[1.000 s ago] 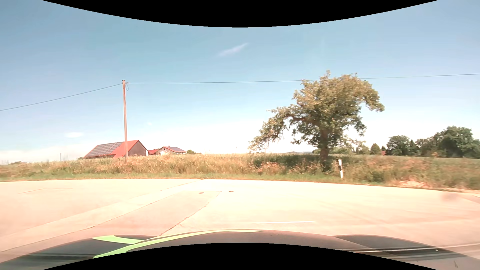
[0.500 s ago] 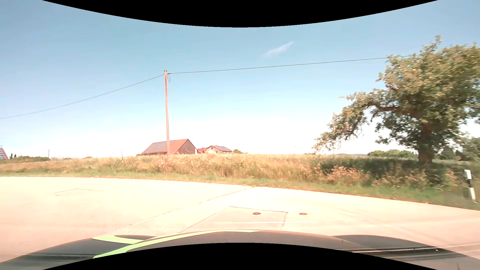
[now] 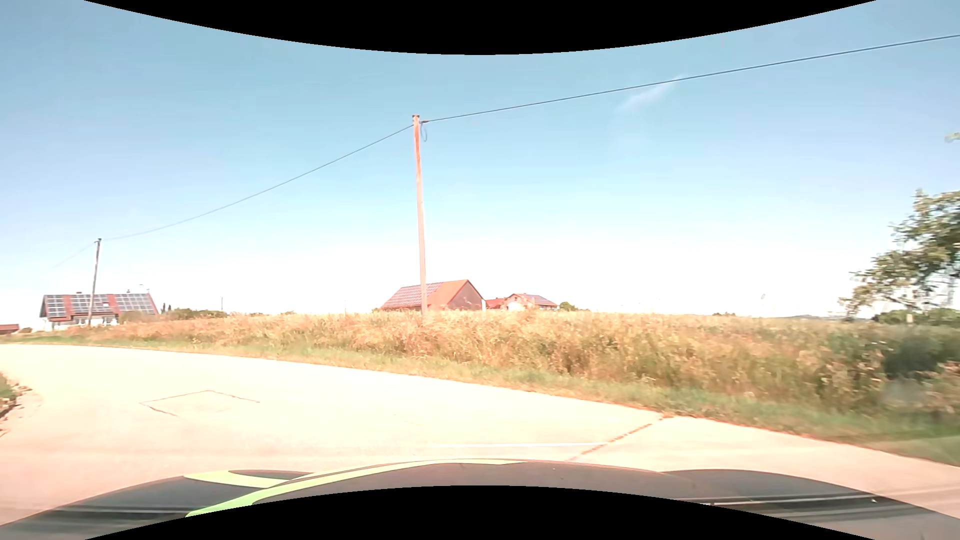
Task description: Follow the waypoints while adhering to traffic rules and regulations
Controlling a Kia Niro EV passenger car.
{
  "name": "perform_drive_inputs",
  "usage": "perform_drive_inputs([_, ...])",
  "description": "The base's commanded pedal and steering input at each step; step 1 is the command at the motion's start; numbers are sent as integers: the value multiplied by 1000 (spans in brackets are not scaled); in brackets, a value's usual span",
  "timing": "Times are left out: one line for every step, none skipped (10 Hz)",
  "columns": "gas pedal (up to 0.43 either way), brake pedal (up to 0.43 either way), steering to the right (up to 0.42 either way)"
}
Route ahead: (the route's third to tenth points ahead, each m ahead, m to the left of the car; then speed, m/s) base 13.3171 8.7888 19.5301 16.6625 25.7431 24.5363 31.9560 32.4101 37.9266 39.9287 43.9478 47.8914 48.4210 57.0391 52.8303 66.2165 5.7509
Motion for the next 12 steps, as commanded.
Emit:
perform_drive_inputs([150,0,-301])
perform_drive_inputs([157,0,-301])
perform_drive_inputs([157,0,-301])
perform_drive_inputs([197,0,-301])
perform_drive_inputs([197,0,-302])
perform_drive_inputs([197,0,-302])
perform_drive_inputs([240,0,-301])
perform_drive_inputs([240,0,-297])
perform_drive_inputs([240,0,-291])
perform_drive_inputs([240,0,-283])
perform_drive_inputs([248,0,-274])
perform_drive_inputs([248,0,-264])
